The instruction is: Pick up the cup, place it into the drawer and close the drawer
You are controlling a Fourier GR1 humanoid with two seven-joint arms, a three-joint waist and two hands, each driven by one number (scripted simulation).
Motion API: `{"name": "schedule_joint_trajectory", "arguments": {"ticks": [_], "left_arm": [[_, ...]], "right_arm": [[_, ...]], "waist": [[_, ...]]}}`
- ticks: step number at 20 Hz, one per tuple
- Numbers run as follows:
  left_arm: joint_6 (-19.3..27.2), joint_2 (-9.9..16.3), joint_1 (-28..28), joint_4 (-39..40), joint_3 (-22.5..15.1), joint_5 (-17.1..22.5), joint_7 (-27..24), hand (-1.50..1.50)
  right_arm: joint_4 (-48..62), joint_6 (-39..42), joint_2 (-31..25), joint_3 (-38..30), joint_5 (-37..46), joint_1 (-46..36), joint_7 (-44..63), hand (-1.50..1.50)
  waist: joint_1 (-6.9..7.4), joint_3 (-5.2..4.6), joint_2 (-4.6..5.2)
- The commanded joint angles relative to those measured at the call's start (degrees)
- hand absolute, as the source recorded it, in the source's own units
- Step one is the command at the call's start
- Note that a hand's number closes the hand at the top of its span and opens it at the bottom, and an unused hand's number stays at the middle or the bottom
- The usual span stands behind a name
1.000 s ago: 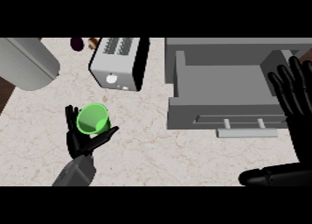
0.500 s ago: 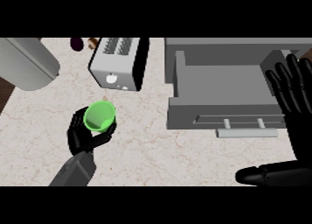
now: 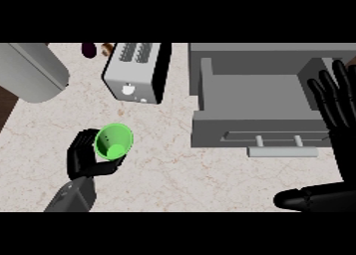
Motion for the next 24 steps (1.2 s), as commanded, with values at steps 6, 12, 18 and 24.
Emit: {"name": "schedule_joint_trajectory", "arguments": {"ticks": [6,12,18,24], "left_arm": [[-11.36,3.02,2.73,-11.75,-4.28,-0.97,1.38,1.50],[-7.06,0.86,7.24,-30.48,-10.92,-2.44,12.49,1.50],[-1.22,-0.82,4.81,-45.88,-12.88,-0.77,26.26,1.50],[4.79,-1.63,0.40,-57.81,-13.32,0.94,39.96,1.50]], "right_arm": [[-1.20,-0.94,-0.33,-0.29,0.32,-0.23,2.12,-1.50],[2.95,0.58,-0.35,-1.29,0.17,0.46,-1.97,-1.50],[0.75,-0.41,1.62,2.41,3.45,3.20,-1.99,-1.50],[4.47,1.73,-0.49,-2.16,0.11,1.95,-4.38,-1.50]], "waist": [[0.89,0.07,-0.39],[1.45,0.15,-0.49],[0.69,0.07,-0.27],[0.55,0.07,-0.14]]}}
